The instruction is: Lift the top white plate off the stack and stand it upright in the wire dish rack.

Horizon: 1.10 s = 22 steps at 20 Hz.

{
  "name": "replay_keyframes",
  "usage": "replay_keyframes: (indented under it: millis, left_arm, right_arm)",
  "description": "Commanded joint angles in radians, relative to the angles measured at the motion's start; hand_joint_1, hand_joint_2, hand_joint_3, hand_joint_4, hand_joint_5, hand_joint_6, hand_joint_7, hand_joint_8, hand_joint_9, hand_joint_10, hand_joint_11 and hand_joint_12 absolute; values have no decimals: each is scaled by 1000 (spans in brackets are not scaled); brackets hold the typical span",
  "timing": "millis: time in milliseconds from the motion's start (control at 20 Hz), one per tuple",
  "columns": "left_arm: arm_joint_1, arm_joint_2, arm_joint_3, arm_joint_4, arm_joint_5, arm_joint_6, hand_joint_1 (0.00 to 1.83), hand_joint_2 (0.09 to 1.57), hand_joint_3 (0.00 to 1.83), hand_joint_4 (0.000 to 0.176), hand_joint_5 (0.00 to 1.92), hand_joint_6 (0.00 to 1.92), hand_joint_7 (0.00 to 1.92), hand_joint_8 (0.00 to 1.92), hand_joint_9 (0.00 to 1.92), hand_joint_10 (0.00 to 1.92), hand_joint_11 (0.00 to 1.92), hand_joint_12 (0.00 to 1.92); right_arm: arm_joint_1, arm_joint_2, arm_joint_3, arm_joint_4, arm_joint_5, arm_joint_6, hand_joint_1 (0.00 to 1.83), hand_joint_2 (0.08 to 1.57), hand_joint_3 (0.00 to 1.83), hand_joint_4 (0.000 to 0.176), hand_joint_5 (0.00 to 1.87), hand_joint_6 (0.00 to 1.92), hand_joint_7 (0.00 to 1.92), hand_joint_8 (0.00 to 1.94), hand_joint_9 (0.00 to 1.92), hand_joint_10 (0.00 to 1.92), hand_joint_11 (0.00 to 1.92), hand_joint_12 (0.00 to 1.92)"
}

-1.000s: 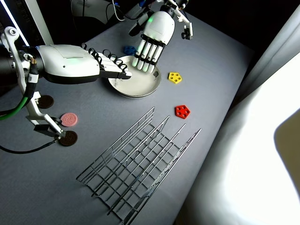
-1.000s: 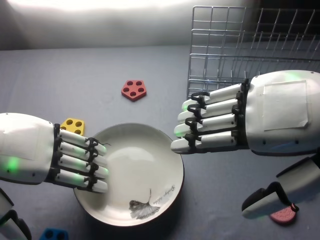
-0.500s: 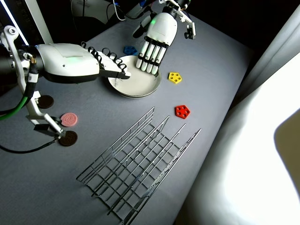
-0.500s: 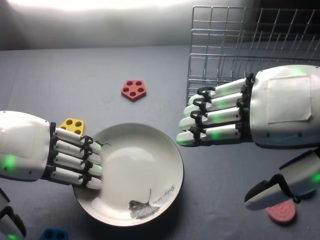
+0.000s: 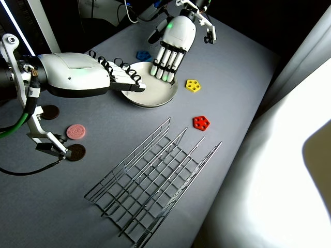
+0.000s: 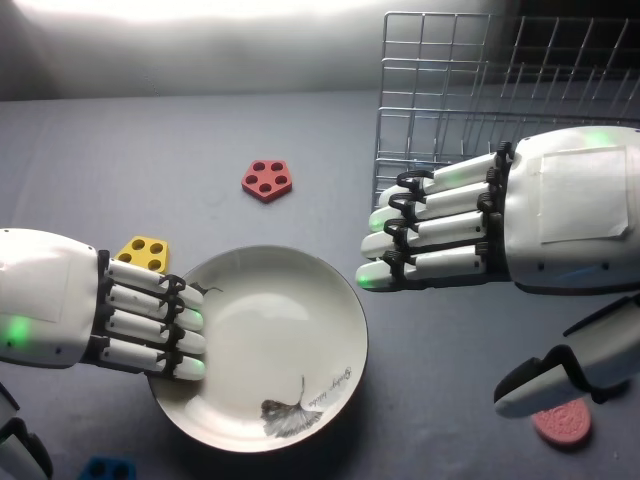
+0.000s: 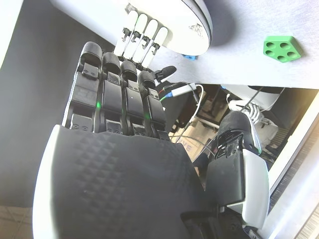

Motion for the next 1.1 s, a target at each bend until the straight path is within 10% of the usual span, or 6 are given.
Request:
replay_keyframes:
  millis: [0,450,1050]
  left_arm:
    - [-10,-1,-5,-28,-24,-4,93,958,0,0,132,11,146,11,141,7,98,189]
    - [-22,-59,-52,-179,45,-5,93,958,0,0,122,3,133,4,130,3,88,186]
    - [-31,-90,-81,-169,85,-5,78,952,0,0,130,11,141,10,140,10,102,193]
  right_arm:
    - [4,11,-4,55,60,-3,26,1082,2,0,118,2,129,2,143,3,181,16]
    - [4,6,-5,47,62,-3,64,1075,0,0,132,5,158,8,167,9,199,21]
    - [-72,-48,20,133,61,-130,157,1086,6,0,46,1,55,3,69,5,120,7]
